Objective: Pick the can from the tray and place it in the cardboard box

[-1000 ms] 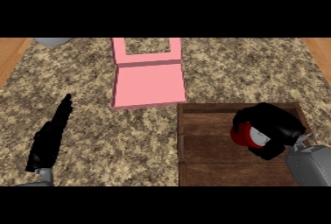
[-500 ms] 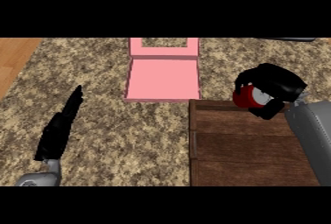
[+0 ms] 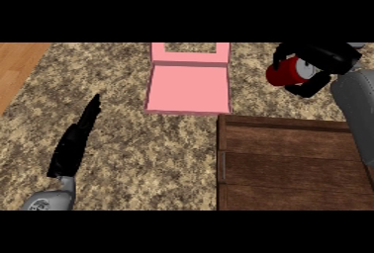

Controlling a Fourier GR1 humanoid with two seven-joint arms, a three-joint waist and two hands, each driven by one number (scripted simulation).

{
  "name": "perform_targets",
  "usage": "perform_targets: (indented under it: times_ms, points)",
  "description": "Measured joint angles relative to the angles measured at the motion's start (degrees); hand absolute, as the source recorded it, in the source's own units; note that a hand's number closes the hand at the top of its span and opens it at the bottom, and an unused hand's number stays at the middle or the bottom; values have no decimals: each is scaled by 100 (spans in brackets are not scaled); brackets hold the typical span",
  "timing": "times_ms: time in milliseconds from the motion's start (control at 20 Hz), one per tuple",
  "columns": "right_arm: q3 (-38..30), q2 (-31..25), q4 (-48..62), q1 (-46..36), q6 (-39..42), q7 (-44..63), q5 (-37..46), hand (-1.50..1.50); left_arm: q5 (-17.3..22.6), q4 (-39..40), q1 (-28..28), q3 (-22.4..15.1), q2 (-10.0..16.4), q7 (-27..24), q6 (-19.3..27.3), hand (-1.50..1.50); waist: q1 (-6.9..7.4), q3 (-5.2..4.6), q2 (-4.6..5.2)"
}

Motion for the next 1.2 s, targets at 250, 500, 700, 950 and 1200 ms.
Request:
perform_targets:
  times_ms: [250, 500, 700, 950, 1200]
  points:
    - [-539, 156, 730, -723, 388, -686, -791, 150, -22, 107, -34, 33, -3, -21, 34, 0, -49, -4, -21]
    - [-751, 306, 1305, -1292, 594, -951, -1343, 150, 38, 161, -40, 151, 44, -5, 27, 0, -140, -10, -65]
    - [-755, 491, 1659, -1802, 707, -961, -1605, 150, 30, 144, 8, 155, 40, 3, 34, 0, -199, -15, -99]
    - [-704, 790, 2094, -2369, 751, -854, -1761, 150, 13, 158, 98, 198, 62, -38, 52, 0, -294, -22, -132]
    - [-557, 1279, 2466, -2822, 702, -624, -1729, 150, 10, 217, 104, 249, 70, -86, 67, 0, -372, -26, -154]
